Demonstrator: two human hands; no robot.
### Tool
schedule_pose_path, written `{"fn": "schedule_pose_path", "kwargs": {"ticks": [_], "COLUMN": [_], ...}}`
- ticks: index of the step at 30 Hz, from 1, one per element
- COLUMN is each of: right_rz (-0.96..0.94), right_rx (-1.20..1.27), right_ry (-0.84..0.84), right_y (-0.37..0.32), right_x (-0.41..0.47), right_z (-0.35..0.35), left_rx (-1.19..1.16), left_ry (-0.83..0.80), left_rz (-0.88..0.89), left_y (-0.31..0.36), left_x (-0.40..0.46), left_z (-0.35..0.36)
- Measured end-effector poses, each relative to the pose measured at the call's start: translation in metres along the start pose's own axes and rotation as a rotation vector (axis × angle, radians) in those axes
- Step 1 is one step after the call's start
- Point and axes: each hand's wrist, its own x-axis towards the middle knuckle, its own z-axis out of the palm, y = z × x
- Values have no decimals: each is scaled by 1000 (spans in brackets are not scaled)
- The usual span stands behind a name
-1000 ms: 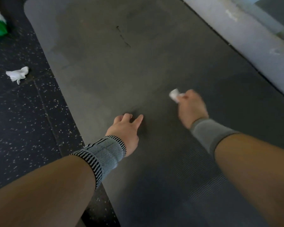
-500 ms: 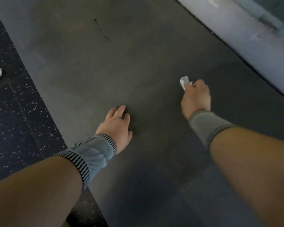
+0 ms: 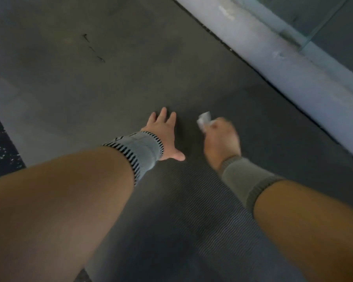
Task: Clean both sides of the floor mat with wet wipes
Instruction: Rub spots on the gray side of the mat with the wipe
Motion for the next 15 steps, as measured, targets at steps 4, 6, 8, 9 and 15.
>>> {"fn": "schedule_pose_path", "kwargs": {"ticks": [4,6,8,9,15], "right_rz": [-528,-188,246,302,-664], "right_rx": [-36,-57,-37,35,125], "right_ry": [-52,160,223,209,-152], "right_y": [24,61,76,72,8], "right_x": [8,46,67,70,29], "right_z": [-13,-24,-31,-24,-1], "left_rx": [64,70,81,84,207], "left_ry": [-63,-72,-91,-102,-115], "left_rz": [-67,-84,-107,-115,-50], "left_y": [20,20,23,26,29], "left_x": [12,13,14,14,18], "left_z": [7,7,4,2,3]}}
